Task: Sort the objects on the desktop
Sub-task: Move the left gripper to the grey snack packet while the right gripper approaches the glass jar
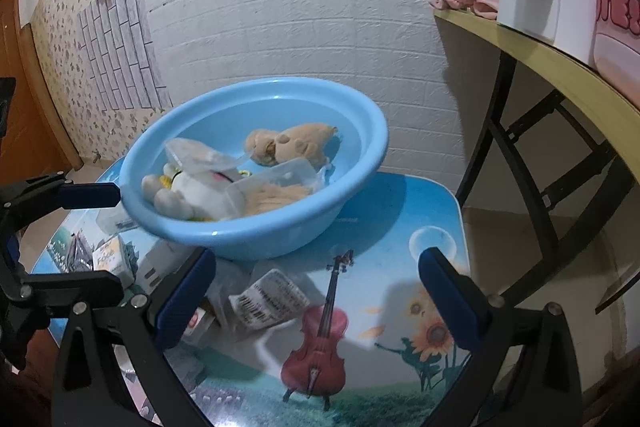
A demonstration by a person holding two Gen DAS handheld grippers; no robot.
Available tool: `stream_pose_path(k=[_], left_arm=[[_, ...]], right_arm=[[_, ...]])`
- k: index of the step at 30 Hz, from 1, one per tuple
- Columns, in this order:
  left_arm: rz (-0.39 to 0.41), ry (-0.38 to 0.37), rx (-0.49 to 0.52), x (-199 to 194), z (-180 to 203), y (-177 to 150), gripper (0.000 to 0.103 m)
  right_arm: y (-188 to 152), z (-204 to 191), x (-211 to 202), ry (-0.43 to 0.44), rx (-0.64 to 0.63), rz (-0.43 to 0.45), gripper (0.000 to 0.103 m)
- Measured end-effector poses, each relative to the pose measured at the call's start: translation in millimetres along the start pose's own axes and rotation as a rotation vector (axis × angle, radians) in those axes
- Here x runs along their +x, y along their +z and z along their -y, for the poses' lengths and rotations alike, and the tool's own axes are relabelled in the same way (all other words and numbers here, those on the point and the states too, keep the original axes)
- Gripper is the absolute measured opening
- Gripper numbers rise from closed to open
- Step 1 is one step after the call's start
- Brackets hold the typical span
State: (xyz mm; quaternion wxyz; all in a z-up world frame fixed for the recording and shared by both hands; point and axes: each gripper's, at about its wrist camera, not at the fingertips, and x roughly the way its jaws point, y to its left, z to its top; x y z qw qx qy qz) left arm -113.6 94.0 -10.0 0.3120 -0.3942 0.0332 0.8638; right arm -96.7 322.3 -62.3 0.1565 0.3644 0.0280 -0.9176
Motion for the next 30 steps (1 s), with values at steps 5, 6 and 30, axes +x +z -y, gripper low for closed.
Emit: stream_pose_path(k=[5,6,30], left_arm=[[-0.005,0.01,-0.018,-6,-4,-12,0.095],[-0.007,0.013,-0.022,-8,-6,-15,0.095],[-0.017,0.152,-0.205,-33,-61,-68,0.097]], right_arm=[[-9,-8,-4,0.009,-0.003,-0.015,0.103],[-11,-10,-4,0.013,0.002,-0.021,0.103],[-46,-54,1,0.059,-0.029,-0.115,0.103]])
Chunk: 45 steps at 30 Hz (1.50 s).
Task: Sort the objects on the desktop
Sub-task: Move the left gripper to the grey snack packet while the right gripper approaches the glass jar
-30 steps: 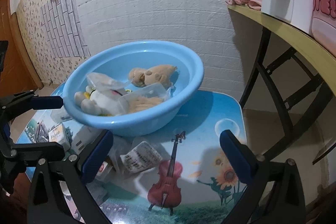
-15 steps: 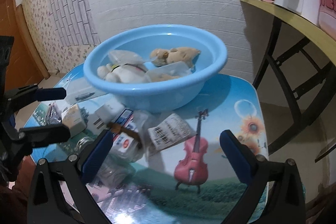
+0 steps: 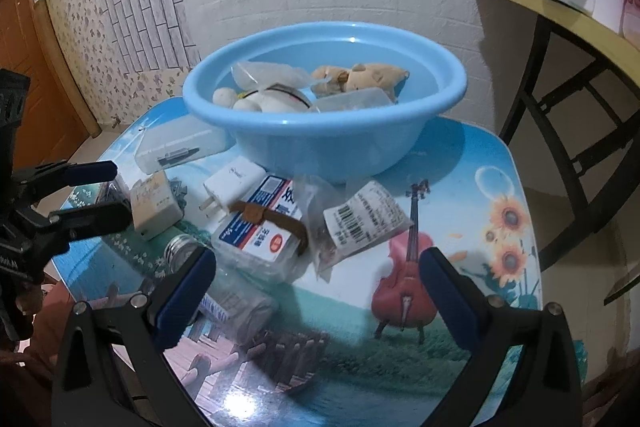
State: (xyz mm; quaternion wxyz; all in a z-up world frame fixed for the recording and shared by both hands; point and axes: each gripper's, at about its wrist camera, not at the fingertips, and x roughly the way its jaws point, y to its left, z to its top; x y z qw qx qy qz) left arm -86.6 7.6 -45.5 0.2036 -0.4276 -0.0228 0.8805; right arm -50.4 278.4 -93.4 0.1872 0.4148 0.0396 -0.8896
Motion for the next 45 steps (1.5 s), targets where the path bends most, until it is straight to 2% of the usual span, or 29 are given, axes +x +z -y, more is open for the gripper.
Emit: stream_pose_path(k=[6,22,32,45], left_arm=[[0.005,0.047,-0.033,-1,-12,-6,0.102],[0.014,0.11,-0.101,-12,-42,-23,0.103],[-0.012,0.125,-0.118,-7,-53,-41,0.103],[-0.016,0.126,-0.154,1,-72,-47,0.103]], right_arm=[[-5,-2,4,-0.002,0.015,-0.022,0.103],[-18,-4,4,-0.007,0.043,-0.049,0.103],[-26,-7,5,-0.008,0.048,-0.067,0.103],[-23,-28,8,0.022,0.088,-0.087,0.103]])
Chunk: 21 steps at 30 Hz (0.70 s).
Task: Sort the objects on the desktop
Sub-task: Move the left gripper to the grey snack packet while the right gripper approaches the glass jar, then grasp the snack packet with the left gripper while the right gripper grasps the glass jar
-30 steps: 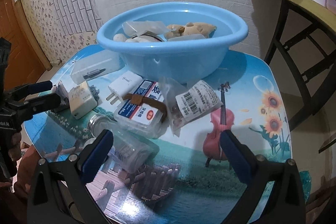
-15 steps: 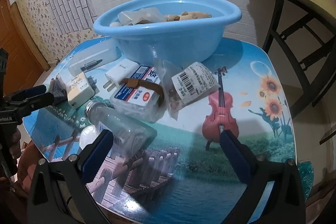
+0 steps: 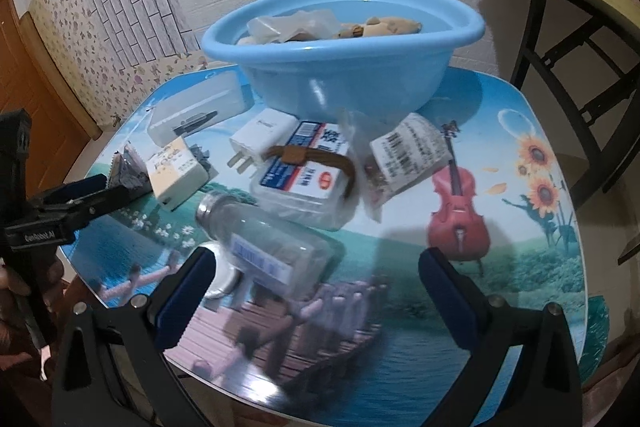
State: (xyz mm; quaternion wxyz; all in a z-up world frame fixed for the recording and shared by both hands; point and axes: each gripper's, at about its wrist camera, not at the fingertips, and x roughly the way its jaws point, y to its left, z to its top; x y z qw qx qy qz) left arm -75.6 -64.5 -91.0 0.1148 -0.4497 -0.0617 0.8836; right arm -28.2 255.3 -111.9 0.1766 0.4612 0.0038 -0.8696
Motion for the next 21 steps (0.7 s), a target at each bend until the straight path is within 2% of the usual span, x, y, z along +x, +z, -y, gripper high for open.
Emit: stream_pose_path(k=[5,6,10,12,14,21], left_arm=[[0.004,-0.01,0.022,7,2,3,0.102],[0.005,-0.018,0.029,8,3,4,0.099],[0.003,-0.016,0.076,9,8,4,0.077],[0.008,-0.014,0.092,8,8,3,0.059],[0.012,-0.011,0.094,6,5,2,0.051],[0.019,-0.031,0.075,-1,-5,-3,0.047]], right_arm=[[3,-14,6,0.009,0.037,-0.016,0.103],[3,-18,7,0.003,0.047,-0.017,0.103],[5,-26,13,-0.001,0.081,-0.032,0.103],[6,-31,16,-0.011,0.085,-0.038,0.103],[8,-35,20,-0.026,0.084,-0.04,0.103],[11,-33,35,-0.08,0.147,-0.06,0.103]])
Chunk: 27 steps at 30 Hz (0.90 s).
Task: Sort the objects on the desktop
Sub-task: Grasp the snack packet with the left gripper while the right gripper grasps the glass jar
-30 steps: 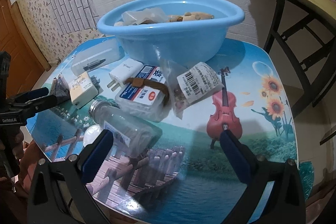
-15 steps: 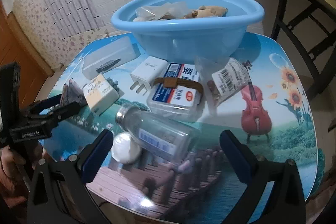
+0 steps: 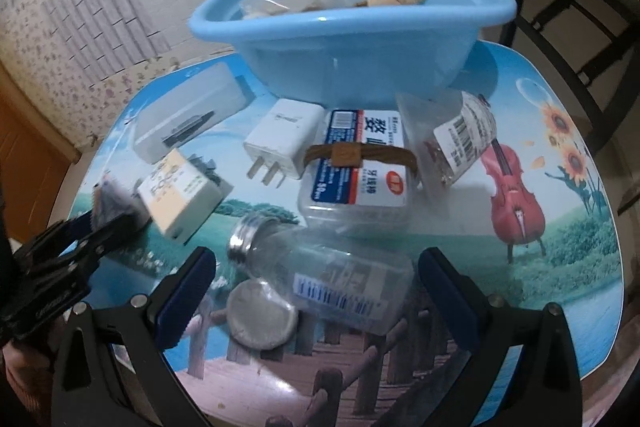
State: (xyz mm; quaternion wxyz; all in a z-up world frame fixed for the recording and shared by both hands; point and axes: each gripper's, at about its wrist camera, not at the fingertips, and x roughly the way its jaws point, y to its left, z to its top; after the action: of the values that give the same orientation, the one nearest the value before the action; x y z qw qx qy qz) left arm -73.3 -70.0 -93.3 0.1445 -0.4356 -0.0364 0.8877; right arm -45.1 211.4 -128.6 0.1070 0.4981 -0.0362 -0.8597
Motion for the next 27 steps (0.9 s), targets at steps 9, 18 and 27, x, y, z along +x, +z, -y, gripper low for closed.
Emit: stream_pose_path(k=[9,18,27], left_arm=[[0.0,-0.009,-0.019,-5,-1,-6,0.047],[-0.006,-0.012,-0.008,-8,9,-9,0.047],[-0.01,0.008,0.002,-9,19,-12,0.056]], right_arm=[[-2,1,0,-0.024,-0.063,0.036,0.088],[-7,17,-8,0.027,-0.16,0.031,0.089],[-10,38,-17,0.02,-0.188,0.018,0.089]])
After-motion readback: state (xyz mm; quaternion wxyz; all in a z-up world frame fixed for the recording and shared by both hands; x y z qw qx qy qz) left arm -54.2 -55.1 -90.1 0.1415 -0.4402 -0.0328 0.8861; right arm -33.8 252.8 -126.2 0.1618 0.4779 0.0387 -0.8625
